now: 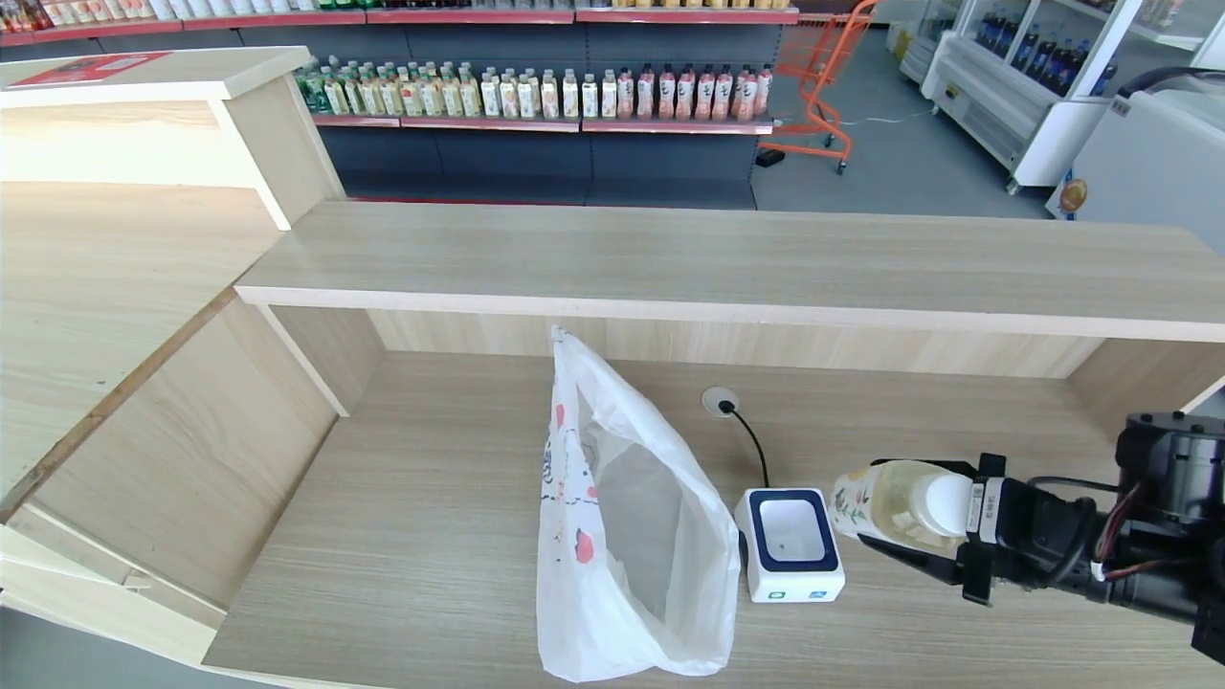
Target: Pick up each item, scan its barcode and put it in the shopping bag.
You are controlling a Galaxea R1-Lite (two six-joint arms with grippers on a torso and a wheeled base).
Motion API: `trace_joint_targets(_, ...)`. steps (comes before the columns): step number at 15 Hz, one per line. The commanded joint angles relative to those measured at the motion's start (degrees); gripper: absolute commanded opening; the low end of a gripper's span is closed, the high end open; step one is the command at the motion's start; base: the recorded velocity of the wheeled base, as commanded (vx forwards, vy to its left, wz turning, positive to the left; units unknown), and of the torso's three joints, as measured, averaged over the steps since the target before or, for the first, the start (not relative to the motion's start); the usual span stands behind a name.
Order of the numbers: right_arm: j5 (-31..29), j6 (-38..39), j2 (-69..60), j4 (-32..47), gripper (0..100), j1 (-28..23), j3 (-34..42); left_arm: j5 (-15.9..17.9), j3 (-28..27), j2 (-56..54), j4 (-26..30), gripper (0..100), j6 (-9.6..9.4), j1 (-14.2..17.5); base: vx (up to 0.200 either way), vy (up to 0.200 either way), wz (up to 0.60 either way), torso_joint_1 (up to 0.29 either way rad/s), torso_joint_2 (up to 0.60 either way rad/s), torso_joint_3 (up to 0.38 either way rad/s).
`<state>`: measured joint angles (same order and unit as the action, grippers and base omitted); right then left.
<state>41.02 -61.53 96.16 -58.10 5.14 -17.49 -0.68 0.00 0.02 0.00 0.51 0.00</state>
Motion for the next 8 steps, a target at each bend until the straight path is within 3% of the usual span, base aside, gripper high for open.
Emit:
trace_joint_targets(1,2.0,-1.5,6.1,-2.0,0,-0.1,-1.6,0.0,0.0,0.0,0.0,100,0.02,0.0,0.000,0.000,0.00,0.000,0.00,0.000)
trace_joint_targets(4,6.5,-3.7,13.6,-7.7,0,0.1,-4.8,0.0,0.0,0.0,0.0,100,0.02,0.0,0.000,0.000,0.00,0.000,0.00,0.000)
trace_joint_targets(8,7.1,-6.2,18.4,-8.0,0,0.0,-8.0,0.0,0.0,0.0,0.0,100,0.02,0.0,0.000,0.000,0.00,0.000,0.00,0.000)
